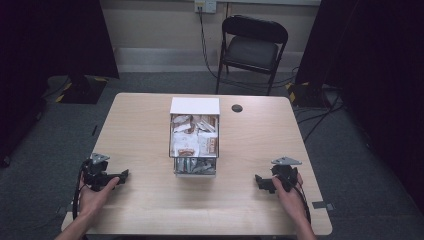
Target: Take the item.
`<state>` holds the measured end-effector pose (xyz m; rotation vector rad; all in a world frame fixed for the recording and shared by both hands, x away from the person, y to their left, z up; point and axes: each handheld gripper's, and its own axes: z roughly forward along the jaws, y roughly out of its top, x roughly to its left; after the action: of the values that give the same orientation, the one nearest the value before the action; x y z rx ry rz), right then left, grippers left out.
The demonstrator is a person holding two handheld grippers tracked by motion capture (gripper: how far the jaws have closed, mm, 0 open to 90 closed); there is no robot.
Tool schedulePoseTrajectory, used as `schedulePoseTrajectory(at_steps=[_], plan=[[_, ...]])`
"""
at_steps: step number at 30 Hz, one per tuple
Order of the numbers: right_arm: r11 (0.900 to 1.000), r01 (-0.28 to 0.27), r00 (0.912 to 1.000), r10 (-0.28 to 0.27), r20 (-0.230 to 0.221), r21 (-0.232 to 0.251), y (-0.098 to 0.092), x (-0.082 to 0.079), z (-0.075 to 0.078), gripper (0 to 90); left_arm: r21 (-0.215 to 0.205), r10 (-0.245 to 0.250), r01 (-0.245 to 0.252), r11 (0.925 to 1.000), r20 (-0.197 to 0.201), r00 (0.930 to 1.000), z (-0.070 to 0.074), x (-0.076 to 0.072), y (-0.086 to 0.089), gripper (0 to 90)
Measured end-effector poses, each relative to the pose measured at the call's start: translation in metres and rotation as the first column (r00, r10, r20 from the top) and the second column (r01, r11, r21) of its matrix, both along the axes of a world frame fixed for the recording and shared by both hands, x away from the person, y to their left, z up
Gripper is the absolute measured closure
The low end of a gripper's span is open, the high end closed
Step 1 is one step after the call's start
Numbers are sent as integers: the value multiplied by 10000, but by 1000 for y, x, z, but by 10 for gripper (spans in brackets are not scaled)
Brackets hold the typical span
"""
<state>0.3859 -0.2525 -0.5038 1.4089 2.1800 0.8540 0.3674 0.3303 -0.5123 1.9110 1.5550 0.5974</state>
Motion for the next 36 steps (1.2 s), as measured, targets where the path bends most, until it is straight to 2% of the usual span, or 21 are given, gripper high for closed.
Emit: schedulePoseTrajectory(at_steps=[4,9,12,16,21,25,26,30,33,36], plan=[[10000,-1,10000,1,-9,-1,0,0,0,0,1,191,-191,9998,25,9998,1,1,1,25],[10000,-1,10000,1,1,1,0,0,0,0,-77,310,-308,9995,208,9993,3,-1,5,161],[10000,1,10000,-1,-2,0,0,0,0,0,-62,274,-274,9996,121,9996,4,-1,4,165],[10000,3,10000,-3,-2,0,0,0,0,0,-527,96,-88,9986,144,9999,9,-1,4,222],[10000,-1,10000,1,-10,-3,0,0,0,0,-546,-355,351,9979,-60,9994,16,-1,0,221],[10000,-1,10000,1,-7,-2,0,0,0,0,-647,-569,576,9962,124,9983,24,-1,-3,248],[10000,-7,10000,7,-7,-3,0,0,0,0,-592,-620,636,9962,295,9976,27,-2,-4,253],[10000,-5,10000,5,-8,-1,0,0,0,0,-509,-848,871,9949,470,9953,32,-3,-6,277],[10000,-2,10000,2,-9,0,0,0,0,0,-627,-1136,1179,9911,671,9913,37,-4,-9,308],[10000,-3,10000,3,-11,0,0,0,0,0,-507,-1447,1493,9875,837,9859,42,-6,-13,318]])
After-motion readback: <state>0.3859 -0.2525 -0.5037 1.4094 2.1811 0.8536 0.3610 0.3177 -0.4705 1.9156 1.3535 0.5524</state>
